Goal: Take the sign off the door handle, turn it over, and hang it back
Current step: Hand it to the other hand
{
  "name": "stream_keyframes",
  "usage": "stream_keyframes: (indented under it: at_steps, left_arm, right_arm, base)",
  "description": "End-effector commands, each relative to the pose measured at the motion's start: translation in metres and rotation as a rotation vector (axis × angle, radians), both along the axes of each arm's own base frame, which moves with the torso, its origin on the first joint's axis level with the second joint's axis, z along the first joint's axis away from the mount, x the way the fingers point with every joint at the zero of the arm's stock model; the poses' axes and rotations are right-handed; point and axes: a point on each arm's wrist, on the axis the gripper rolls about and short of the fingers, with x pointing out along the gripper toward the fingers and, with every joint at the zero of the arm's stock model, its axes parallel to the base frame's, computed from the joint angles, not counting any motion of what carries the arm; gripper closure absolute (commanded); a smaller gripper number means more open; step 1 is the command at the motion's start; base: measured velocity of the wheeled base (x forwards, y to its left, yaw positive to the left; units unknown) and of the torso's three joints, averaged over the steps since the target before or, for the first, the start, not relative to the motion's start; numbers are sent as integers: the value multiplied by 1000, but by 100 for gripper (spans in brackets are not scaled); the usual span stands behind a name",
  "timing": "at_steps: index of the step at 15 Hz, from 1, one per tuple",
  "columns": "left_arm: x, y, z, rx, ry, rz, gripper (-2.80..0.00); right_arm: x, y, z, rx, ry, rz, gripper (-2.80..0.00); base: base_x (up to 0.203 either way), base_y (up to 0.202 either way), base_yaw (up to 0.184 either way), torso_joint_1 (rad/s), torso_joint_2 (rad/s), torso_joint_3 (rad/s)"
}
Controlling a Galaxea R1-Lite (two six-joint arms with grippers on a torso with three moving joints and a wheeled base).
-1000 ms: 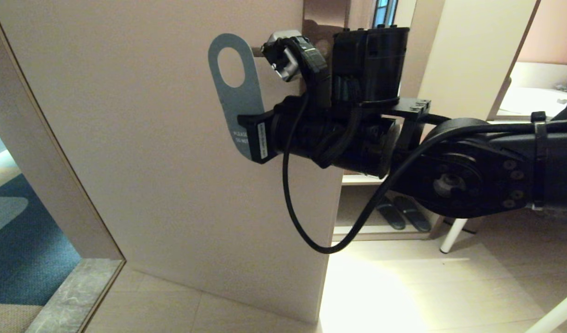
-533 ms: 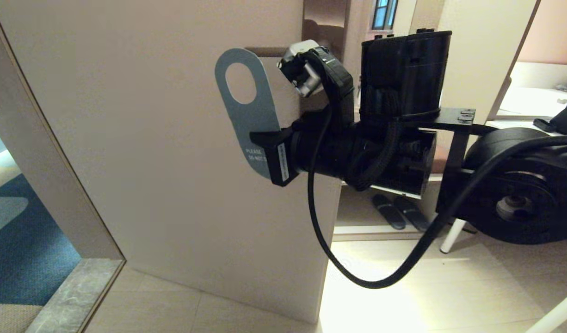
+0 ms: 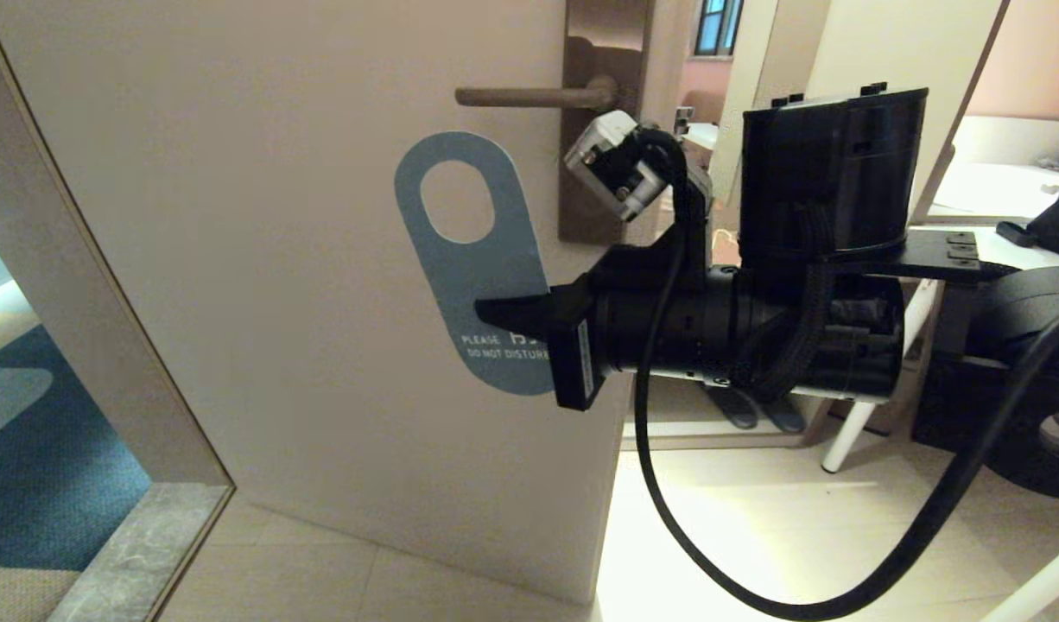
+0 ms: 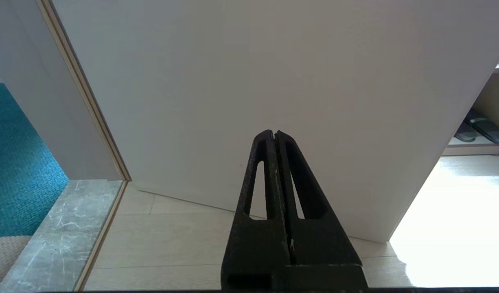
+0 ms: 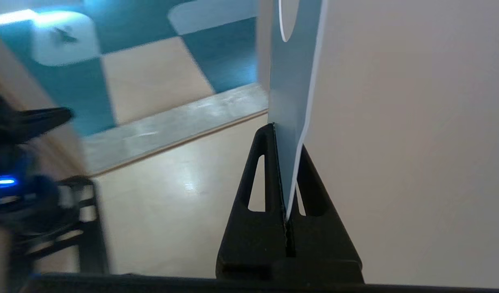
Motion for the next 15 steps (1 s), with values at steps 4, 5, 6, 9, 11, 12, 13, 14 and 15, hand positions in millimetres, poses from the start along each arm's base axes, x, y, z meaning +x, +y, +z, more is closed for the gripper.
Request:
stream_keyframes:
  at_steps: [4, 5, 6, 9, 11, 12, 13, 14, 15]
  left_arm:
    - [0, 0, 0, 1, 0, 0, 0]
    - [0, 0, 0, 2, 0, 0, 0]
    - [0, 0, 0, 12, 3, -1, 0]
    - [0, 0, -1, 29, 5, -4, 0]
    - [0, 0, -1, 112, 8, -8, 0]
    - [0, 0, -1, 153, 6, -19, 0]
    - [0, -1, -1, 168, 3, -35, 0]
    - [0, -1, 0, 161, 1, -39, 0]
    - [0, -1, 1, 159, -8, -42, 0]
  right_arm:
    - [-1, -12, 1, 31, 51, 51, 0]
    - [-1, -15, -2, 30, 65, 90, 0]
    - [-2, -18, -5, 26, 81, 124, 0]
    - [-5, -21, -13, 16, 114, 187, 0]
    - [-7, -23, -21, 4, 130, 192, 0]
    - [-9, -25, -24, 2, 133, 192, 0]
    - [-10, -25, -27, 2, 133, 193, 0]
    - [-10, -25, -30, 7, 125, 193, 0]
    - [-10, -26, -30, 12, 119, 191, 0]
  base:
    - [0, 0, 0, 0, 0, 0]
    - [0, 0, 0, 0, 0, 0]
    - [0, 0, 0, 0, 0, 0]
    - [0, 0, 0, 0, 0, 0]
    - [0, 0, 0, 0, 0, 0]
    - [0, 0, 0, 0, 0, 0]
    - [0, 0, 0, 0, 0, 0]
    - [0, 0, 0, 0, 0, 0]
    - [0, 0, 0, 0, 0, 0]
